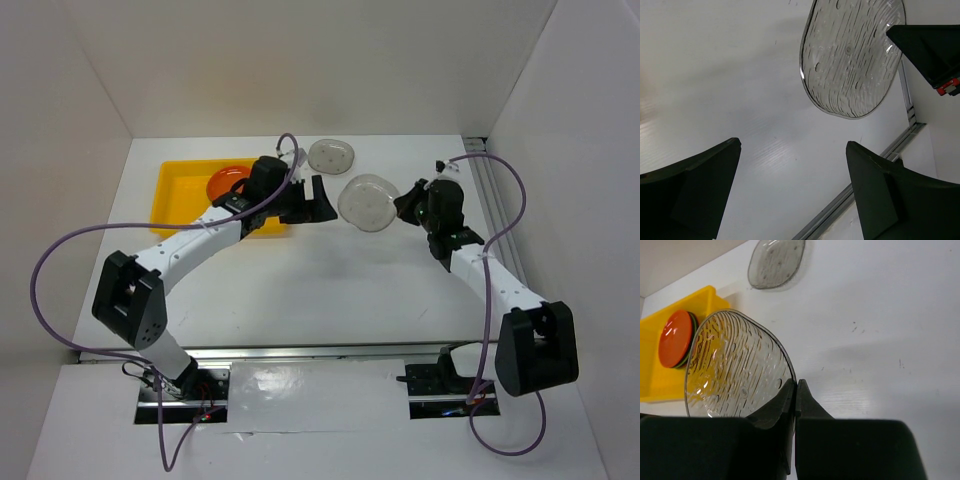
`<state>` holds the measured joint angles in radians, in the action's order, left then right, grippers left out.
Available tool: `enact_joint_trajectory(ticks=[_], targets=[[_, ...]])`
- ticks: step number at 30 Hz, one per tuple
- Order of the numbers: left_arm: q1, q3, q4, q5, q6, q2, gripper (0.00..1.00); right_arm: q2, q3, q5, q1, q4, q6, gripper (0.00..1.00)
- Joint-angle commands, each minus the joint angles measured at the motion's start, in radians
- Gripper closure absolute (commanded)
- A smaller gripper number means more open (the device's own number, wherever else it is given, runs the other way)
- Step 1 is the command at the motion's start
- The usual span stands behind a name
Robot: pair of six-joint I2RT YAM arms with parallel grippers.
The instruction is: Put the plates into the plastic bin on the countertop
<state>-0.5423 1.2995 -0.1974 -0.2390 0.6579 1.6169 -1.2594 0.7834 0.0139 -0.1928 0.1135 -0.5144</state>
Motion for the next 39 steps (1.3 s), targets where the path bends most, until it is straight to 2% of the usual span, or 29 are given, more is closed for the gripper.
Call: enact_joint_trajectory(ticks=[1, 5, 8, 9, 11, 15, 18, 19, 20, 21, 23, 24, 27, 31, 34, 37, 39], targets=[[-0.001, -0.006, 0.065, -0.025, -0.009, -0.041, 0.00, 0.025, 0.024, 0.026, -0.019, 0.074, 0.013, 1.00], [-0.001, 0.033, 0.065, -0.019, -0.009, -0.002, 0.00, 0.037, 0.024, 0.164, -0.019, 0.103, 0.010, 1.00], [-0.001, 0.043, 0.085, -0.007, -0.018, 0.023, 0.05, 0.037, 0.039, 0.247, -0.019, 0.100, 0.010, 1.00], [-0.001, 0.052, 0.085, -0.006, -0.018, 0.023, 0.13, 0.016, 0.049, 0.270, -0.019, 0.091, 0.010, 1.00], [-0.001, 0.052, 0.096, 0.006, -0.018, 0.034, 0.22, 0.015, 0.059, 0.307, -0.019, 0.091, 0.010, 1.00], [-0.001, 0.073, 0.096, 0.078, -0.027, 0.054, 0.58, 0.035, 0.050, 0.334, -0.040, 0.091, 0.001, 1.00], [-0.001, 0.095, 0.082, 0.118, -0.037, 0.074, 0.77, 0.035, 0.050, 0.374, -0.049, 0.081, -0.010, 1.00], [-0.001, 0.095, 0.069, 0.130, -0.037, 0.087, 0.93, 0.035, 0.050, 0.385, -0.050, 0.081, -0.010, 1.00], [-0.001, 0.121, 0.053, 0.141, -0.037, 0.087, 1.00, 0.035, 0.050, 0.394, -0.050, 0.090, -0.021, 0.99], [-0.001, 0.133, 0.041, 0.153, -0.037, 0.104, 1.00, 0.035, 0.050, 0.394, -0.050, 0.091, -0.021, 0.81], [-0.001, 0.168, 0.016, 0.185, -0.037, 0.117, 1.00, 0.045, 0.037, 0.321, -0.059, 0.075, -0.021, 0.12], [-0.001, 0.182, -0.017, 0.257, -0.037, 0.117, 1.00, 0.045, 0.027, 0.275, -0.059, 0.040, -0.021, 0.00], [0.027, 0.254, -0.098, 0.402, -0.026, 0.126, 1.00, 0.054, -0.024, 0.158, -0.059, -0.004, -0.021, 0.00], [0.188, 0.290, -0.181, 0.478, 0.023, 0.126, 1.00, 0.032, -0.113, 0.144, -0.059, 0.023, -0.039, 0.00], [0.303, 0.271, -0.172, 0.379, 0.032, 0.156, 1.00, 0.009, -0.180, 0.162, -0.059, 0.079, -0.062, 0.00], [0.496, 0.253, -0.100, 0.214, 0.007, 0.205, 1.00, -0.009, -0.229, 0.175, -0.082, 0.127, -0.073, 0.00], [0.553, 0.253, -0.073, 0.164, -0.003, 0.236, 1.00, -0.009, -0.248, 0.175, -0.092, 0.147, -0.073, 0.00]])
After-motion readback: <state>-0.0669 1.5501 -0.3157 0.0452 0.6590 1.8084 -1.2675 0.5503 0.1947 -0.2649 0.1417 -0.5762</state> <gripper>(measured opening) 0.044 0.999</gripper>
